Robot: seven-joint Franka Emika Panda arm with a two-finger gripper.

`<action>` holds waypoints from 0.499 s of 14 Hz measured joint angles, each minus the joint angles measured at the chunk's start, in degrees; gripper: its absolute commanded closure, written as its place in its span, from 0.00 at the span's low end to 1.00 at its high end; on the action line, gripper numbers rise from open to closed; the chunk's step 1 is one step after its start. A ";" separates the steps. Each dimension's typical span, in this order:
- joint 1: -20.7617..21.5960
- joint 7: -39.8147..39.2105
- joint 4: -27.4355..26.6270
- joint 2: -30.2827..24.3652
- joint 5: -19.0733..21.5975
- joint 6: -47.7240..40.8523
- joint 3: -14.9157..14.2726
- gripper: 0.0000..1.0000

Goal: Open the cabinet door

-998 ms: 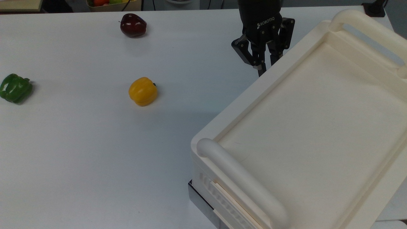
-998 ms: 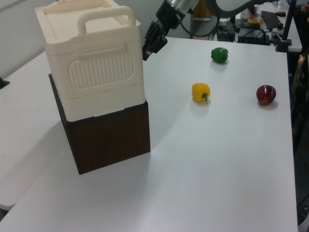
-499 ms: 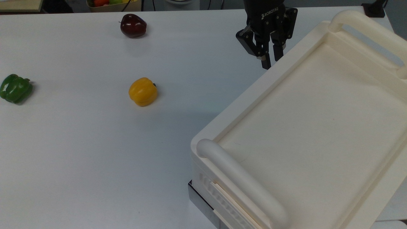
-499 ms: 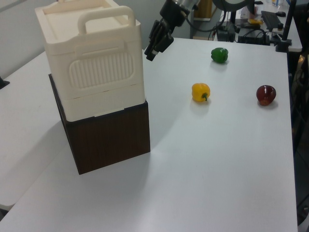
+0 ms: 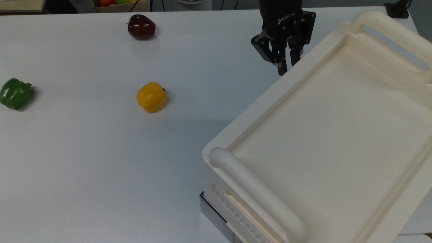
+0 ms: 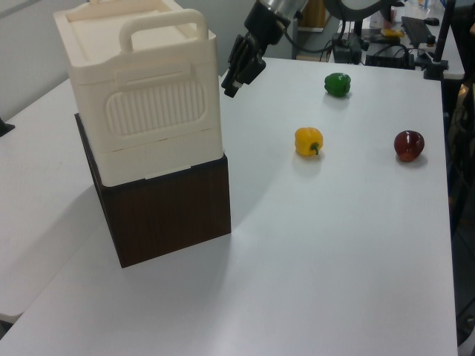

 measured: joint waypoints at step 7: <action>0.94 0.00 0.00 1.47 0.00 4.80 -0.01 0.86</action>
